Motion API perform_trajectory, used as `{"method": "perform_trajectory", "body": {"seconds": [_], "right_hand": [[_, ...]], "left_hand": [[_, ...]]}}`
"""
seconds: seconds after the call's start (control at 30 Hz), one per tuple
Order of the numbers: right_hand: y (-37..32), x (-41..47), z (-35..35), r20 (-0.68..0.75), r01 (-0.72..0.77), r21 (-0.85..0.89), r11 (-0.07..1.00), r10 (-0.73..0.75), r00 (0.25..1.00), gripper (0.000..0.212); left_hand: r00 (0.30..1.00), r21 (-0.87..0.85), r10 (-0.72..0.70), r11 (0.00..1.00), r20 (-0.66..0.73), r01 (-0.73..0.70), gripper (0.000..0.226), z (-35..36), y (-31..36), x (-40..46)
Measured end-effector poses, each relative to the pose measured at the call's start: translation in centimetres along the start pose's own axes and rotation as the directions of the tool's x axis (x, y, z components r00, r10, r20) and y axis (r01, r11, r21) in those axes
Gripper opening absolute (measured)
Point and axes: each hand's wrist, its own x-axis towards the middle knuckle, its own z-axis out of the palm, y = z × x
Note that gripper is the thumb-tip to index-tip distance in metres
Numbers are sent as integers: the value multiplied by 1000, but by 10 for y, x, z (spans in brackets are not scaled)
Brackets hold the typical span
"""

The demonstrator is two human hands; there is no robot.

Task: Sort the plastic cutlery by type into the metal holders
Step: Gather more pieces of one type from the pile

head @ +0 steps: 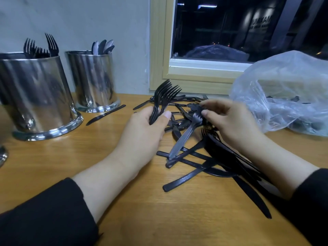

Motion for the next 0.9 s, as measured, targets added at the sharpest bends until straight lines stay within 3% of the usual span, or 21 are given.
{"method": "perform_trajectory", "body": {"seconds": [0.13, 0.3, 0.53, 0.77, 0.83, 0.9], "right_hand": [[-3, -2, -11, -130, 82, 66, 994, -73, 989, 21], [-15, -10, -16, -147, 190, 96, 977, -174, 974, 20], [-19, -14, -3, -137, 253, 135, 958, -235, 962, 13], [-24, -14, -4, -80, 230, 203, 952, -218, 973, 13], [-24, -10, -16, -17, 185, 140, 973, -184, 983, 9], [-20, -3, -33, 74, 124, -101, 987, -117, 990, 16]], "left_hand": [[1000, -40, -13, 999, 6, 13, 32, 1, 2, 0], [1000, -105, 13, 994, -27, -16, 31, 3, 3, 2], [950, -192, -79, 971, 303, 142, 26, 14, 17, -16], [930, -248, -68, 954, 362, 167, 26, 15, 16, -18], [941, -247, -86, 953, 326, 173, 28, 14, 13, -15], [955, -250, -98, 953, 279, 171, 32, 11, 11, -12]]}}
